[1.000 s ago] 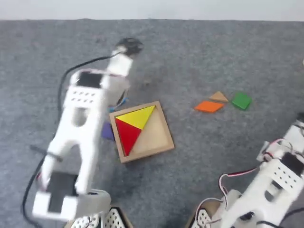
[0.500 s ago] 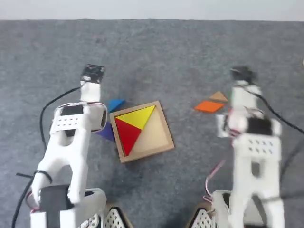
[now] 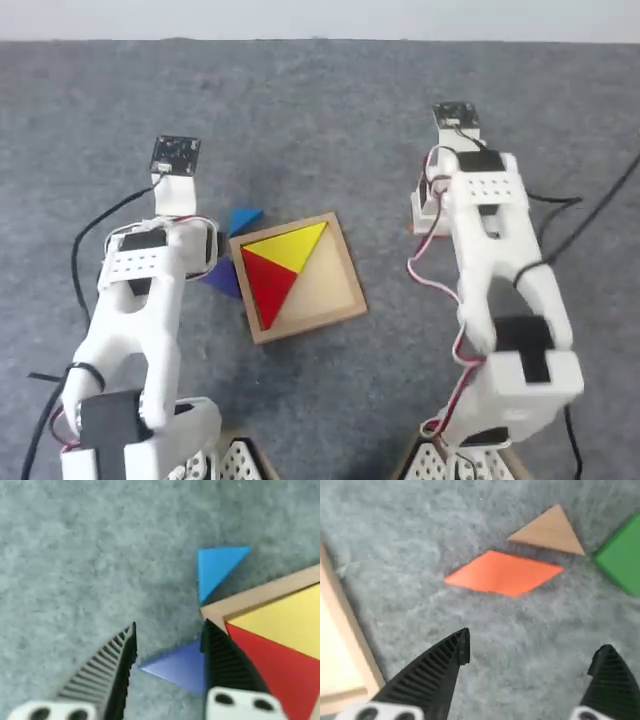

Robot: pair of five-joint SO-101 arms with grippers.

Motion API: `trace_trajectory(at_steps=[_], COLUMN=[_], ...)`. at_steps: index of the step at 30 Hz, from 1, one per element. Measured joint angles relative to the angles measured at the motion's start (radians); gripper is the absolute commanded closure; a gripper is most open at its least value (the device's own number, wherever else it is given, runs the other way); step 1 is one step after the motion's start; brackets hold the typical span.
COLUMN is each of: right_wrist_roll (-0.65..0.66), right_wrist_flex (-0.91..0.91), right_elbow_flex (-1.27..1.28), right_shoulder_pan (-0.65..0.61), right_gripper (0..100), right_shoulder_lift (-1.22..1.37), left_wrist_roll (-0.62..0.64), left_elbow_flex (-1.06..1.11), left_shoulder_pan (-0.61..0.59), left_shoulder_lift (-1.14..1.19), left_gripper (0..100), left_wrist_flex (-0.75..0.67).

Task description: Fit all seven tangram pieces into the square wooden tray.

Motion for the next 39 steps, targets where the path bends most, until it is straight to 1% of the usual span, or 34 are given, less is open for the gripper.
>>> trace_trajectory(at_steps=[4,6,8,13,19,22,26,32,34,37,38,39], right_wrist_roll=[-0.02,-0.064,-0.143,-0.388,-0.608,-0.697,-0.718,-0.726,-0.73,-0.732,-0.73,-0.727], right_wrist_flex=[-0.02,-0.025,-0.041,-0.077,-0.149,-0.186,-0.204,-0.212,-0.198,-0.152,-0.127,-0.103], right_elbow_flex=[-0.078,-0.106,-0.115,-0.118,-0.12,-0.12,-0.123,-0.149,-0.167,-0.201,-0.209,-0.215], right_shoulder_pan=[0.0,0.0,-0.002,0.0,0.0,-0.015,-0.041,-0.031,-0.018,0.002,0.009,0.018], right_gripper=[61.9,61.9,61.9,61.9,61.9,61.9,61.9,62.8,70.2,90.2,95.1,97.2], right_shoulder_lift=[0.101,0.152,0.198,0.244,0.244,0.244,0.282,0.345,0.353,0.367,0.37,0.37], left_wrist_roll=[0.002,0.002,0.002,0.002,0.002,0.002,0.002,0.002,0.002,0.002,0.002,0.002], left_elbow_flex=[0.0,0.0,0.0,0.0,0.0,0.0,0.0,0.0,0.0,0.0,0.0,0.0], left_shoulder_pan=[0.0,0.0,0.0,0.0,0.0,0.0,0.0,0.0,0.0,0.0,0.0,0.0], left_shoulder_lift=[0.0,0.0,0.0,0.0,0.0,0.0,0.0,0.0,0.0,0.0,0.0,0.0], left_gripper=[79,79,79,79,79,79,79,79,79,79,79,79], left_wrist_flex=[-0.002,-0.002,-0.002,-0.002,-0.002,-0.002,-0.002,-0.002,-0.002,-0.002,-0.002,-0.002])
